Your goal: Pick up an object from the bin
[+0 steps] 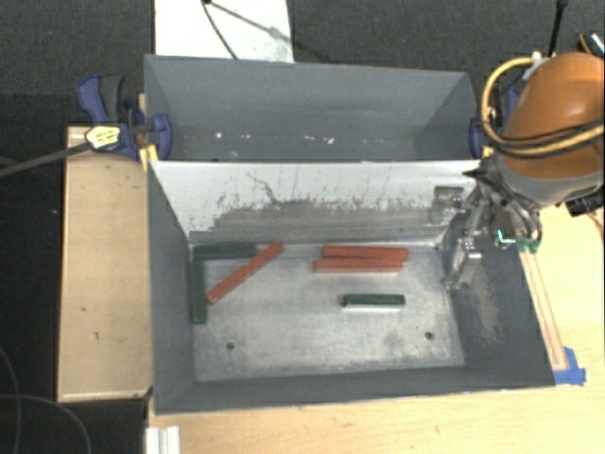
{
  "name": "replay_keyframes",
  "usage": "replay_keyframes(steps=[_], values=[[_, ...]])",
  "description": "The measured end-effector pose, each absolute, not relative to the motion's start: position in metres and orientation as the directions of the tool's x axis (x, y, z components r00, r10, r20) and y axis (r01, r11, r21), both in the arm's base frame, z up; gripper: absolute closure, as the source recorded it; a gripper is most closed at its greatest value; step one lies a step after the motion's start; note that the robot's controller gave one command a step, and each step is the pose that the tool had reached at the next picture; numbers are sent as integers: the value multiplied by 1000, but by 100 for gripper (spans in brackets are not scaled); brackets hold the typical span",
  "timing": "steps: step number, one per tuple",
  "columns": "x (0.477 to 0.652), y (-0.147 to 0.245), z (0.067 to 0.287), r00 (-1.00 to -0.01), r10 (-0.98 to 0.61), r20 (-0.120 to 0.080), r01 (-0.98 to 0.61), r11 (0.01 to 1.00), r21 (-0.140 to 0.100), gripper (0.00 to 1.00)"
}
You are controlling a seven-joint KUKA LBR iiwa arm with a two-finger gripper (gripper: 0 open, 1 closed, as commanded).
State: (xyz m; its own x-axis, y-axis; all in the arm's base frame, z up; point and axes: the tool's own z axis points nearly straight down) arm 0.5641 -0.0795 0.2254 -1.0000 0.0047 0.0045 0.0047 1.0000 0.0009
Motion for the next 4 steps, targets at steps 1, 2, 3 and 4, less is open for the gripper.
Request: replay_keyframes(steps=[1, 2, 3, 4], values=[[557, -62, 68, -893, -450, 1, -450, 893, 2, 0], [595, -37, 71, -938, -345, -8, -345, 939, 0, 0], [596, -38, 74, -938, -345, -12, -345, 938, -2, 100], [593, -39, 71, -938, -347, -4, -347, 938, -1, 0]])
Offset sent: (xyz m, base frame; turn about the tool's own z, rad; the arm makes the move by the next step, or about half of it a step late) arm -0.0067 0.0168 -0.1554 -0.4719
